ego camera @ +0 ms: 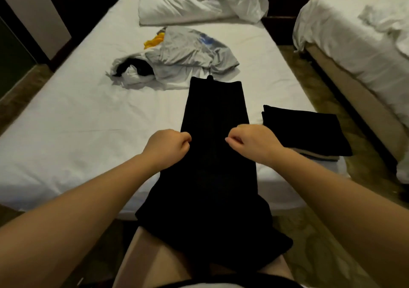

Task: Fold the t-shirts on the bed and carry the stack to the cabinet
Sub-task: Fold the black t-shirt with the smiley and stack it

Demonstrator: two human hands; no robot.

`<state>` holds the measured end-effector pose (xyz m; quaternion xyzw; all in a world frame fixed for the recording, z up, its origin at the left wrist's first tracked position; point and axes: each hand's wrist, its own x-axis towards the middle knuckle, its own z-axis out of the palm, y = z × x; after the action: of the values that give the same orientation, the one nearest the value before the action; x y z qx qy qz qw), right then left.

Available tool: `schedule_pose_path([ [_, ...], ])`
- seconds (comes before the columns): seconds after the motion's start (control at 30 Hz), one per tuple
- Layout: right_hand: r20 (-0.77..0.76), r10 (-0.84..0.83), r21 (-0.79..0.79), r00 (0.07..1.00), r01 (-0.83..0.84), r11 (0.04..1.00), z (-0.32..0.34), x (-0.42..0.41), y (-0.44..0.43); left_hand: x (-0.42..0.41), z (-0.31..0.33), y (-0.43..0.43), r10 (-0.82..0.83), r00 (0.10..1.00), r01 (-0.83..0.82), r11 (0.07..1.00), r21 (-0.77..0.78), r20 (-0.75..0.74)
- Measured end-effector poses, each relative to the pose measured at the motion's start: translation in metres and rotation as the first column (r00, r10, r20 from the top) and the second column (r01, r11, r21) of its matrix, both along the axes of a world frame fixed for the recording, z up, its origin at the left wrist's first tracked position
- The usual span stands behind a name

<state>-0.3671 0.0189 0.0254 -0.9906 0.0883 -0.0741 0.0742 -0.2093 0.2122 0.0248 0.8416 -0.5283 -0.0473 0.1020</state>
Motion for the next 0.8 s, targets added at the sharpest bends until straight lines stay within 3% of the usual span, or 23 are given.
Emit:
schedule_pose_path([
  [0.27,-0.094,-0.051,0.134,0.994,0.064,0.989,-0.027,0.093,-0.087,0.083,-0.049,-0.094,-0.015,0.996,0.011,0.999,0.045,0.083],
  [0.4,-0.198,-0.042,0.224,0.979,0.087,0.971,-0.062,0.129,-0.123,0.114,-0.077,-0.133,0.001,1.000,-0.002,1.000,-0.011,-0.024],
  [0.53,-0.173,-0.057,0.264,0.983,0.102,0.959,-0.091,0.157,-0.147,0.131,-0.106,-0.163,0.073,0.989,-0.073,0.997,-0.001,-0.127],
  [0.67,-0.153,-0.097,0.215,0.983,0.129,0.968,-0.114,0.187,-0.170,0.144,-0.119,-0.197,0.153,0.974,-0.158,0.987,-0.016,-0.168],
  [0.8,-0.103,-0.197,0.077,0.975,0.205,0.976,-0.130,0.215,-0.197,0.166,-0.128,-0.229,0.291,0.954,-0.291,0.957,0.021,-0.075],
])
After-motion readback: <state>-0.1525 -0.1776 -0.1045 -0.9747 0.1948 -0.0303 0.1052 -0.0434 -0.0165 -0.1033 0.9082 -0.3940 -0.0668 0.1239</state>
